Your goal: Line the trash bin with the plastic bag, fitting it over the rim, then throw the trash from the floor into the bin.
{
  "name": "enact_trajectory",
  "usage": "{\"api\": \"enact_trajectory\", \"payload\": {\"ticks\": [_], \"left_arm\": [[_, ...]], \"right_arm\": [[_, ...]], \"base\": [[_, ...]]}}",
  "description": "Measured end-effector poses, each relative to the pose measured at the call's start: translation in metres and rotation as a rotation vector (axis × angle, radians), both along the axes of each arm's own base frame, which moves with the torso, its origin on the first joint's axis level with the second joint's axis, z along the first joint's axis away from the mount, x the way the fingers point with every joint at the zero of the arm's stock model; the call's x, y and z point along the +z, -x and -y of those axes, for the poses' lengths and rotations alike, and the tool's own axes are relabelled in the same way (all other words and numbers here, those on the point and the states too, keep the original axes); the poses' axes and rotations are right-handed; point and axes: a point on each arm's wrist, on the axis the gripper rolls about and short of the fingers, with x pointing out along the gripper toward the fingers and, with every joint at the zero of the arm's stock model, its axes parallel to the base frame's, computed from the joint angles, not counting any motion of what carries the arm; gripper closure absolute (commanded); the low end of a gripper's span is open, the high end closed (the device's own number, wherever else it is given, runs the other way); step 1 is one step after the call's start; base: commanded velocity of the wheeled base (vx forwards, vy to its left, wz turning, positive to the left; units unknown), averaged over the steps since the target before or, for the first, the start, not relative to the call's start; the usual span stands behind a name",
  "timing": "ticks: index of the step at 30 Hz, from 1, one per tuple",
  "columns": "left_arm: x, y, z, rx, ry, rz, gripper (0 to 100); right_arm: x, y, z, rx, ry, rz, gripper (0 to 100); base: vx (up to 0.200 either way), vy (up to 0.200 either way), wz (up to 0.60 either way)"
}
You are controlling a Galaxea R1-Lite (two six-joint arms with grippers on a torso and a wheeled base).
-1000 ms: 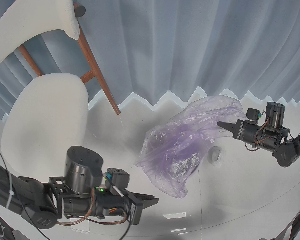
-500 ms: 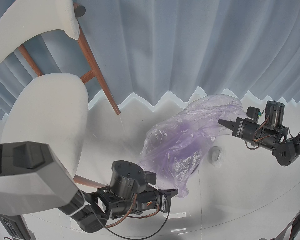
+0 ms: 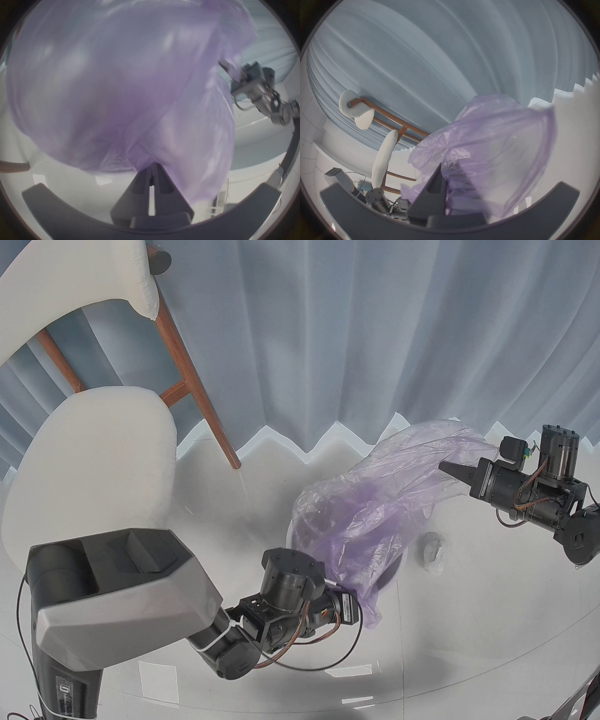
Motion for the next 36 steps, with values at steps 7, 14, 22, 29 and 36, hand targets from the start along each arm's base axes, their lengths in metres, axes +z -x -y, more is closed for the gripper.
{"api": "enact_trajectory", "payload": {"ticks": [7,14,22,29,36], "left_arm": [[0.010,-0.044,0.010,0.140,0.057,0.054,100],[0.002,-0.076,0.007,0.269,0.042,0.105,100],[-0.012,-0.079,0.009,0.269,0.011,0.109,100],[-0.007,-0.060,0.017,0.221,-0.004,0.093,100],[0.033,-0.030,0.016,0.141,-0.028,0.146,100]], "right_arm": [[0.008,0.008,0.000,0.004,-0.001,0.006,100],[0.008,0.011,-0.003,0.012,0.006,0.001,100],[-0.006,0.011,-0.011,0.040,0.019,-0.041,100],[-0.025,0.014,-0.014,0.054,0.042,-0.092,100],[-0.037,0.008,-0.013,0.047,0.041,-0.092,100]], "base": [[0.000,0.000,0.00],[0.000,0.000,0.00],[0.000,0.000,0.00],[0.000,0.000,0.00],[0.000,0.000,0.00]]}}
